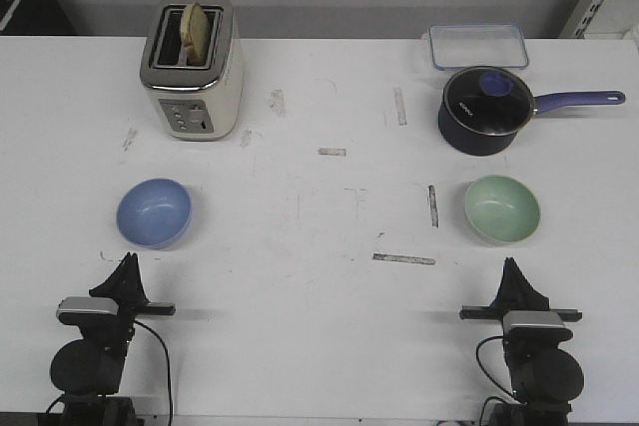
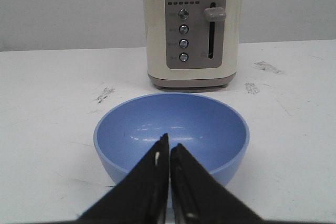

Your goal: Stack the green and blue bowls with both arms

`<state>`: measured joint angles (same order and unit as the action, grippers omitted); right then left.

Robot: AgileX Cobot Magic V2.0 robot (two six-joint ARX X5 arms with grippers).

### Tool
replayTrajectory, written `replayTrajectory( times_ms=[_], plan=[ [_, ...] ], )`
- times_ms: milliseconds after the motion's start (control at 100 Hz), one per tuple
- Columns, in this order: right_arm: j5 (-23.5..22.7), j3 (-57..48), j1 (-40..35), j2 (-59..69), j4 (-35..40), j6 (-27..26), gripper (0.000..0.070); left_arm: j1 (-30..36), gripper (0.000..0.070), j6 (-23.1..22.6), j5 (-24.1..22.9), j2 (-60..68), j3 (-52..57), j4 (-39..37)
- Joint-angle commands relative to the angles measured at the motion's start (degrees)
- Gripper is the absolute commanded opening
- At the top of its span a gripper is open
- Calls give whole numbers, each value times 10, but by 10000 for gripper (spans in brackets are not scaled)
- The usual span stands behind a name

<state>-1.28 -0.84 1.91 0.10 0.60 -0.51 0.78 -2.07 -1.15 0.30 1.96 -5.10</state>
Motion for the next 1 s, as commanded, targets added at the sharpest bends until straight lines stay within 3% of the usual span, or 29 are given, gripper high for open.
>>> replayTrajectory(
  times_ms=[0, 990],
  plan=[
    [0, 1, 0, 0, -6, -10, 1, 0, 1, -3, 1, -1, -12, -6],
    [13, 1, 0, 0, -15, -10, 1, 0, 1, -2, 1, -1, -12, -6]
  ],
)
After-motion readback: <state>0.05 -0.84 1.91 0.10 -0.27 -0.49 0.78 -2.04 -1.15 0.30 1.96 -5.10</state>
